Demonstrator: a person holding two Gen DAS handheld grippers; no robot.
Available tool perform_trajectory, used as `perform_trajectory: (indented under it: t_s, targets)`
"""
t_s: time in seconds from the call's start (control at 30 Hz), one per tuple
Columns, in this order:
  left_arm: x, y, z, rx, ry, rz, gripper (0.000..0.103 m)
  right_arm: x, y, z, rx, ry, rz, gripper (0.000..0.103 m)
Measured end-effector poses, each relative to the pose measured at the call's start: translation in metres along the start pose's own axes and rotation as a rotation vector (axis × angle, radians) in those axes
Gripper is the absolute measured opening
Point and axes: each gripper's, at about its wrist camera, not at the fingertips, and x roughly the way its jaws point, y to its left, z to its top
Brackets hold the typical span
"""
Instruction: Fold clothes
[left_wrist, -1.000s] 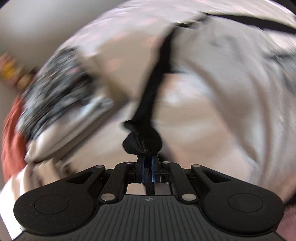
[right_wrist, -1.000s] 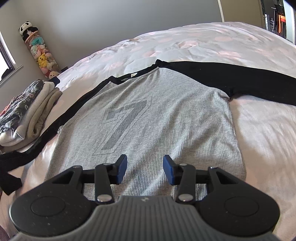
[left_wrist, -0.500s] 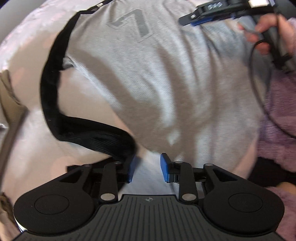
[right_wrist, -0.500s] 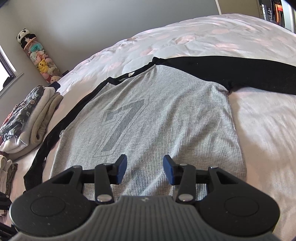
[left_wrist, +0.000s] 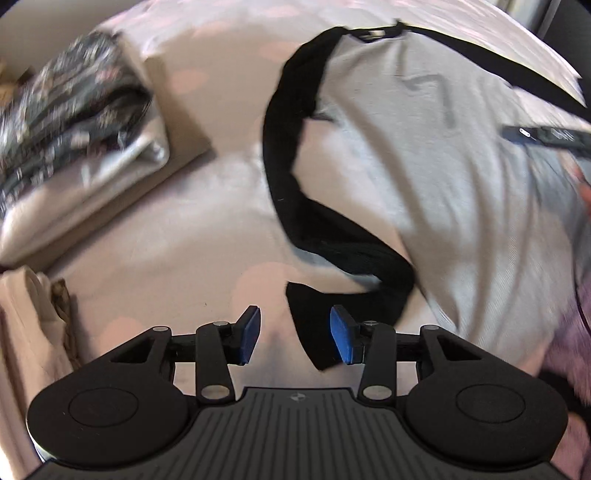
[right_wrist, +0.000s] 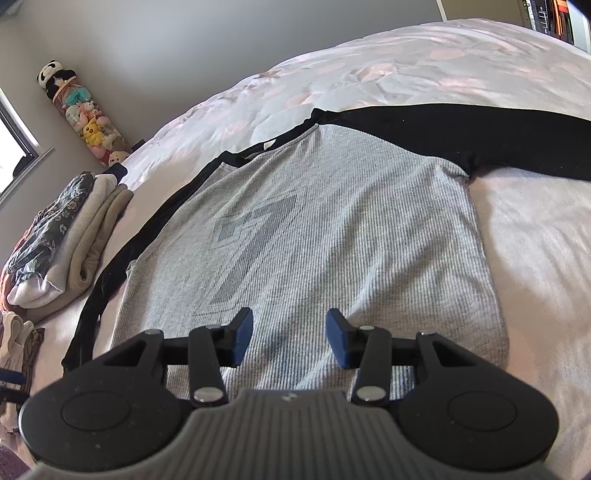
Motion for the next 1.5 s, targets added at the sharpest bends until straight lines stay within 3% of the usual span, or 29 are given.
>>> perform_trajectory:
  t_s: [0.13,0.17,0.2,0.3,0.4,0.87,1.03,1.33,1.37,1.47,1.5]
  targets:
    - [0.018,0.012,0.006,-0.052,0.041,0.013,0.040,-0.002,-0.002,-0.001,-0.008,-0.007,-0.010,0.048]
    - [0.026,0.012,0.008,-0.061,0.061,0.016,0.032,-0.002,-0.002,-0.001,-0.007,-0.008,-0.013,0.048]
    - [0.032,0.012,0.008,-0.076,0.082,0.022,0.012,-0.002,-0.004,-0.001,-0.004,-0.009,-0.015,0.048]
    - [0.033,0.014,0.004,-0.097,0.075,0.008,0.002,-0.001,-0.006,-0.001,-0.002,-0.005,-0.022,0.048]
    - [0.015,0.022,-0.002,-0.112,0.040,0.035,0.001,0.002,-0.004,-0.001,-0.013,0.002,-0.027,0.048]
    - [-0.095,0.133,-0.062,-0.539,-0.074,0.494,0.001,0.003,-0.001,-0.001,-0.048,0.001,-0.042,0.049]
    - [-0.104,0.149,-0.082,-0.611,-0.109,0.545,0.001,0.005,0.002,-0.001,-0.067,0.007,-0.056,0.049]
    - [-0.076,0.135,-0.089,-0.494,-0.137,0.588,0.001,0.013,0.014,0.023,-0.124,0.048,-0.075,0.049]
    - [-0.077,0.133,-0.091,-0.482,-0.160,0.607,0.001,0.015,0.017,0.030,-0.138,0.049,-0.079,0.049]
    - [-0.101,0.131,-0.105,-0.520,-0.333,0.697,0.001,0.024,0.028,0.056,-0.200,0.039,-0.097,0.048]
    - [-0.106,0.131,-0.108,-0.516,-0.343,0.730,0.001,0.028,0.033,0.065,-0.220,0.035,-0.102,0.048]
